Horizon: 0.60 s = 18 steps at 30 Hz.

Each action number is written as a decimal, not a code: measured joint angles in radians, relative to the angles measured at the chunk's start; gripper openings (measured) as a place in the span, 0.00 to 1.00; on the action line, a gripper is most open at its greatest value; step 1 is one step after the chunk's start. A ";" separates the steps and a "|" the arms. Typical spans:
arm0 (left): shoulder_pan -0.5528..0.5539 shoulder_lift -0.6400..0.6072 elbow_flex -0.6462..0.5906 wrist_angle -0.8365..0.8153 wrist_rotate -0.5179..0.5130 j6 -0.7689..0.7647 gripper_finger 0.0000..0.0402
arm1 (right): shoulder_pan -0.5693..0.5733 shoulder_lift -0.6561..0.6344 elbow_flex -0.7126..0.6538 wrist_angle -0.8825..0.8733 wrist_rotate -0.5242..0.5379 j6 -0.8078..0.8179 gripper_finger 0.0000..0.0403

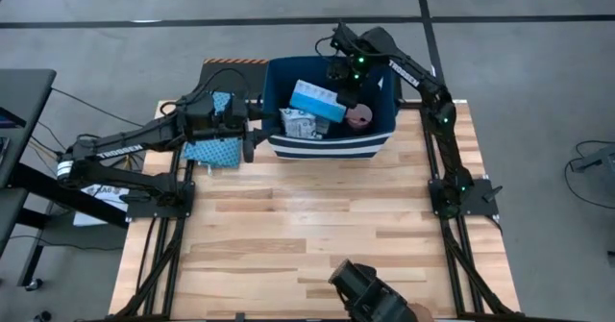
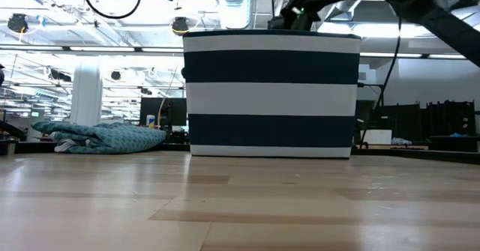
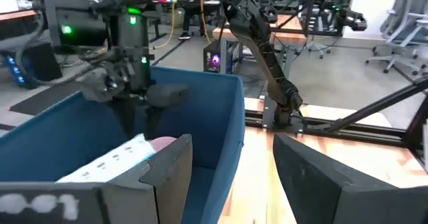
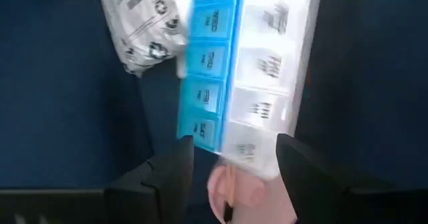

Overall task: Pick & place medical supplies in basket/bin
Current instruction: Return to Home Position

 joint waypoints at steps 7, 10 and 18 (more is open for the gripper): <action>0.023 0.000 0.000 0.006 0.061 -0.004 0.50 | 0.009 -0.120 0.000 0.042 0.059 0.018 0.45; 0.025 -0.002 0.000 0.024 0.065 -0.017 0.50 | 0.009 -0.187 0.001 0.101 0.059 0.058 0.43; 0.025 -0.008 0.000 0.074 0.061 -0.032 0.50 | 0.008 -0.379 0.002 0.356 -0.009 0.223 0.41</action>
